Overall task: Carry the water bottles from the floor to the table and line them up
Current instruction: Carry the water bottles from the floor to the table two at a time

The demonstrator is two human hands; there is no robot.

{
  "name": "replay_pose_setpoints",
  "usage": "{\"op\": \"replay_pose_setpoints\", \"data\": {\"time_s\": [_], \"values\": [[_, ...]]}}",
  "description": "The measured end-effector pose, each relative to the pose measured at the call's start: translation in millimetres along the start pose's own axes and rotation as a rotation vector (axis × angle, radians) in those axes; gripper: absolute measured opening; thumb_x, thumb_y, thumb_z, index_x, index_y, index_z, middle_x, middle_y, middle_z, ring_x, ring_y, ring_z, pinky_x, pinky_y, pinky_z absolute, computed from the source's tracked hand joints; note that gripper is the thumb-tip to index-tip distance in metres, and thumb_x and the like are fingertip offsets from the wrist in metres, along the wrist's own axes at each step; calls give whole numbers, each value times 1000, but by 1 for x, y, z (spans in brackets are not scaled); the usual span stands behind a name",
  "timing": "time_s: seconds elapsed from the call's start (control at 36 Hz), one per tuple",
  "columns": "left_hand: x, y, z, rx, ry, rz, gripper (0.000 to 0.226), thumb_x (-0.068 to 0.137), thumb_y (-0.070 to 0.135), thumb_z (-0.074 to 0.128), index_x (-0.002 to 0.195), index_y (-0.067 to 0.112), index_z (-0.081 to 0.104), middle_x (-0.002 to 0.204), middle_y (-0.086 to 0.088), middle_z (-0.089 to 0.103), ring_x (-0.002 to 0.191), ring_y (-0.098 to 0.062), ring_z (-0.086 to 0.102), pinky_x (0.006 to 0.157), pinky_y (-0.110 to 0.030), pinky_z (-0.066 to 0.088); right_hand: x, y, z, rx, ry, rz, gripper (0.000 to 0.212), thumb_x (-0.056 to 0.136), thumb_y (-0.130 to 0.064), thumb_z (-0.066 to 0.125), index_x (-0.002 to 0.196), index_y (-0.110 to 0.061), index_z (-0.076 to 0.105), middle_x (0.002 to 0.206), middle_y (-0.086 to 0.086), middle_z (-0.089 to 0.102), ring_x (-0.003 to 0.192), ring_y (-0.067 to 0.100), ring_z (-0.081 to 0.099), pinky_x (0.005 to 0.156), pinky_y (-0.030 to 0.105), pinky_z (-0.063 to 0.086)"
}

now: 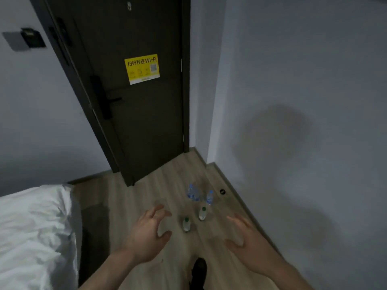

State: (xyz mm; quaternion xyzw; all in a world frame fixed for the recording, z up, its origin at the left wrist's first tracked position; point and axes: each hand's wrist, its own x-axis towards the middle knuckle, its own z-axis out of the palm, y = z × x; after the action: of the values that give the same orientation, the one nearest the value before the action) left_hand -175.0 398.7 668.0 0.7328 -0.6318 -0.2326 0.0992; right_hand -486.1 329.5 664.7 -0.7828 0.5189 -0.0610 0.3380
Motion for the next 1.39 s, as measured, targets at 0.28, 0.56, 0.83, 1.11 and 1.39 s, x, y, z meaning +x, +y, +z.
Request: {"op": "replay_pose_setpoints", "data": {"time_s": [0.28,0.56,0.83,1.11,1.39], "values": [[181,-25,-29,55,-55,21,51,93,48,61,140,42,43,161,12,24,145,-13,32,116,-28,32,179,13,-15,96,1,43,68,90,-39,67,150,-35,35,153,-19,32,141,1,33,106,5,19],[325,-48,-55,111,-84,-30,56,90,45,63,142,39,44,160,10,25,141,-15,37,113,-30,37,322,30,-39,270,-31,75,52,88,-44,62,118,-74,32,135,-41,38,123,-14,43,94,4,34],[466,-92,-31,206,-275,-30,65,88,40,64,147,30,40,155,7,28,135,-17,45,107,-31,42,386,78,-27,118,-56,358,69,92,-45,59,154,-32,30,162,-4,25,139,18,43,109,28,39],[657,-116,31,378,-502,230,65,95,38,59,153,22,32,154,2,35,137,-18,43,107,-31,39,475,92,39,217,-2,737,62,94,-44,58,151,-34,35,156,-9,33,128,15,53,100,28,48],[758,-186,194,595,-774,521,52,89,37,57,139,27,46,138,3,49,119,-23,58,98,-35,46,567,148,195,442,-17,1111,60,91,-40,60,146,-35,37,146,-5,42,118,20,61,93,31,49]]}}
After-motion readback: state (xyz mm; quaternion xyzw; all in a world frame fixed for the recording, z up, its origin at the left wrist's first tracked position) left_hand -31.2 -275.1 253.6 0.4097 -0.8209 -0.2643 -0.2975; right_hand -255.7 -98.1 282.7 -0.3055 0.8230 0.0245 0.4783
